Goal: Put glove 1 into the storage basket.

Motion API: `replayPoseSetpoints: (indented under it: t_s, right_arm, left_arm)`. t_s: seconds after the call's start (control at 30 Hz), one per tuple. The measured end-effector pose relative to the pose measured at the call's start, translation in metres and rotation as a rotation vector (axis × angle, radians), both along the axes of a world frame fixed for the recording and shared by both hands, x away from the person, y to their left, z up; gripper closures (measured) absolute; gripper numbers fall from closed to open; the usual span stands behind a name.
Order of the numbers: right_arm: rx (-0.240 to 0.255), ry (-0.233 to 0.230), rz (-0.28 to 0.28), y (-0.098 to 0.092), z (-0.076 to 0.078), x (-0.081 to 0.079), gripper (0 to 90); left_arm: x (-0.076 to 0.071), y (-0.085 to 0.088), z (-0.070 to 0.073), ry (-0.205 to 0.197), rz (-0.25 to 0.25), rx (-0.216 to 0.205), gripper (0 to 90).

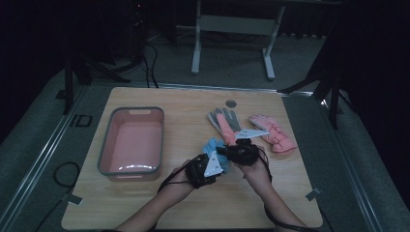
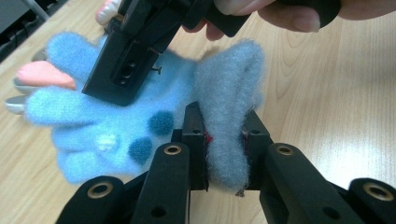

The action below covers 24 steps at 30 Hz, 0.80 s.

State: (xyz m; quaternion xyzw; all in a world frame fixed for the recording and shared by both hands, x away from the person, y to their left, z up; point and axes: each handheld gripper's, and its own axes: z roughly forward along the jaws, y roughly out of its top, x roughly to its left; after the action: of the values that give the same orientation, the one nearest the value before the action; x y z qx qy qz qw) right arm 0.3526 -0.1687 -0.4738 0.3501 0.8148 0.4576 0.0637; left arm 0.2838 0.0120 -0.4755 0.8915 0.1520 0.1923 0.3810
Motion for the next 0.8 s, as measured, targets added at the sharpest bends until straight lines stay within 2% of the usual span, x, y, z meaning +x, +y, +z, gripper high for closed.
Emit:
replayPoseSetpoints:
  t_s: [0.03, 0.1, 0.13, 0.47, 0.63, 0.7, 0.73, 0.8]
  right_arm:
    - [0.013, -0.001, 0.007, 0.003, 0.005, 0.003, 81.8]
    - [0.013, -0.001, 0.007, 0.003, 0.005, 0.003, 81.8]
    - [0.023, -0.011, 0.016, 0.01, 0.013, 0.006, 81.8]
    - [0.015, -0.039, 0.057, 0.041, 0.038, 0.015, 81.8]
    - [0.013, -0.045, 0.076, 0.058, 0.045, 0.019, 81.8]
    - [0.013, -0.045, 0.076, 0.058, 0.045, 0.019, 81.8]
    - [0.021, -0.037, 0.087, 0.068, 0.047, 0.023, 81.8]
    - [0.02, -0.037, 0.093, 0.076, 0.049, 0.025, 81.8]
  left_arm:
    - [0.0, 0.002, 0.003, -0.007, 0.004, 0.0, 78.0]
    - [0.001, 0.004, 0.006, -0.009, 0.006, 0.004, 78.0]
    - [0.001, 0.009, 0.012, -0.019, 0.012, 0.011, 78.0]
    - [0.005, 0.035, 0.04, -0.047, 0.038, 0.047, 77.9]
    - [0.006, 0.046, 0.044, -0.043, 0.054, 0.052, 78.0]
    - [0.006, 0.05, 0.046, -0.043, 0.057, 0.055, 77.9]
    - [0.008, 0.06, 0.049, -0.032, 0.082, 0.065, 77.9]
    - [0.009, 0.067, 0.05, -0.025, 0.094, 0.059, 77.9]
